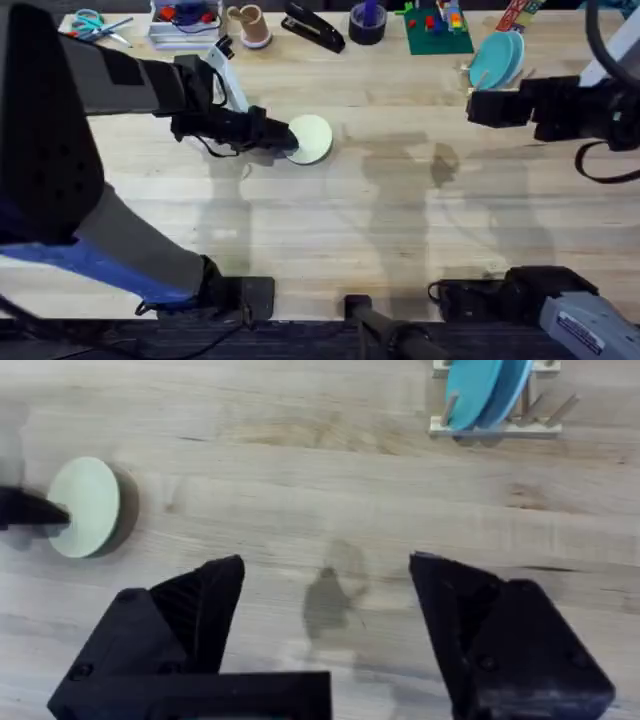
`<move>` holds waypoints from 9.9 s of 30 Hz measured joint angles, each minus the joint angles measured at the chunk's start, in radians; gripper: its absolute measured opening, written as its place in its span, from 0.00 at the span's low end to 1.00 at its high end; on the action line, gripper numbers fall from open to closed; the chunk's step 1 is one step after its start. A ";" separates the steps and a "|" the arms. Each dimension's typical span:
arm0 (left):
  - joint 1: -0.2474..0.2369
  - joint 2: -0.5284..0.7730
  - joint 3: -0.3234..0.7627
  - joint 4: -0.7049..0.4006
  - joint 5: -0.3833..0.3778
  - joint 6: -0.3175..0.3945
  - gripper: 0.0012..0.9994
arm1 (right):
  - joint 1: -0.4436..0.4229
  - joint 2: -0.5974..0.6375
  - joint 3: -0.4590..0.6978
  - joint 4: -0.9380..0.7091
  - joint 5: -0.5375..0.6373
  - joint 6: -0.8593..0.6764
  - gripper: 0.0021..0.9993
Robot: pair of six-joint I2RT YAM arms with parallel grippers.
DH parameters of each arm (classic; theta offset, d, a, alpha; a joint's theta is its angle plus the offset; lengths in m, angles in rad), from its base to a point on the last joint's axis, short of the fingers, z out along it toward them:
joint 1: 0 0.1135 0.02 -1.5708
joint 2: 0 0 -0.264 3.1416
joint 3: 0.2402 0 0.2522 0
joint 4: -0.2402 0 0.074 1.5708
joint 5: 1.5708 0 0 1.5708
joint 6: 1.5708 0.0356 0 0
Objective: Pick up the plates from the table one by one and place each into a slot on the dish rack.
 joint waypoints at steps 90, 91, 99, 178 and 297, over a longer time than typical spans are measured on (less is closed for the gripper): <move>0.005 0.075 0.010 0.014 0.115 0.000 0.04 | 0.531 0.848 0.005 0.798 -0.295 0.533 0.78; 0.005 0.075 0.010 0.014 0.115 0.000 0.04 | 0.533 0.848 0.005 0.798 -0.295 0.534 0.78; 0.005 0.075 0.010 0.014 0.115 0.000 0.04 | 0.566 0.861 0.006 0.801 -0.296 0.547 0.73; -0.277 -0.551 0.504 -0.676 -0.687 -0.031 1.00 | 0.263 0.384 0.903 -0.657 0.545 0.211 0.03; -0.277 -0.551 0.504 -0.627 -0.691 -0.031 1.00 | -0.248 1.236 1.101 -0.320 0.125 -0.272 0.03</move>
